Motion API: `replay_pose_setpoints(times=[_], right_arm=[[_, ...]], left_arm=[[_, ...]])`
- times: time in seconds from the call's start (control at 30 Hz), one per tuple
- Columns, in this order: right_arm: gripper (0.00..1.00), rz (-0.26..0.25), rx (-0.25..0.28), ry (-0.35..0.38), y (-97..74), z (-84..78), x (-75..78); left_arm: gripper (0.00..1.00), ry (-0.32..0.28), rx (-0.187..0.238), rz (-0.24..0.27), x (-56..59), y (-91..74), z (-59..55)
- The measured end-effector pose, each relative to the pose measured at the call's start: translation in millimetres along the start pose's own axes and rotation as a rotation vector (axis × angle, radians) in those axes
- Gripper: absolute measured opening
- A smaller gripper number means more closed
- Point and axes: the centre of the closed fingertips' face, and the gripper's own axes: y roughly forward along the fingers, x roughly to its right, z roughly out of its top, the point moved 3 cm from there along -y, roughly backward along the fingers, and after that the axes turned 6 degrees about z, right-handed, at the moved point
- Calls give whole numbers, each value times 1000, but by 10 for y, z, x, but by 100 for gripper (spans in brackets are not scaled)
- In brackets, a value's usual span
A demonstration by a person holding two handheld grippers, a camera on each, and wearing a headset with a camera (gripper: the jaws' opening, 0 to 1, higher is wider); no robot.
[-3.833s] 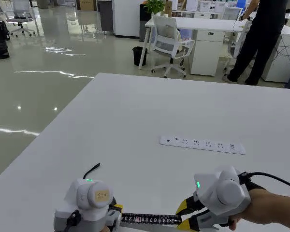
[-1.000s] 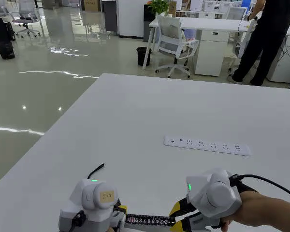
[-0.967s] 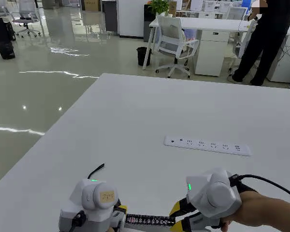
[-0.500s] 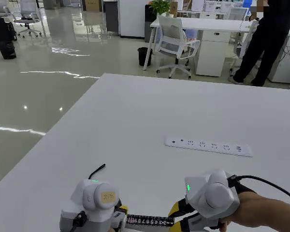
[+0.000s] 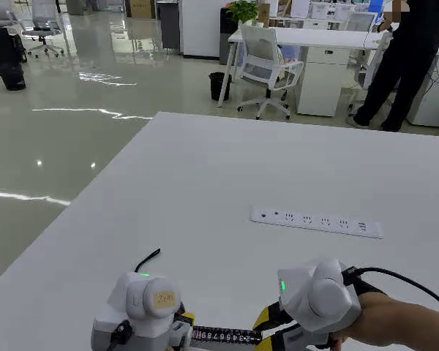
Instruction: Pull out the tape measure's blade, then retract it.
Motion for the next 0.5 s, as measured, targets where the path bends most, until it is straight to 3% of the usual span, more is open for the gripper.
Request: replay_pose_setpoints(times=[0.5], right_arm=[[14,3,2,-5,19,31,7]], left_arm=[[56,-1,0,1,0,4,0]])
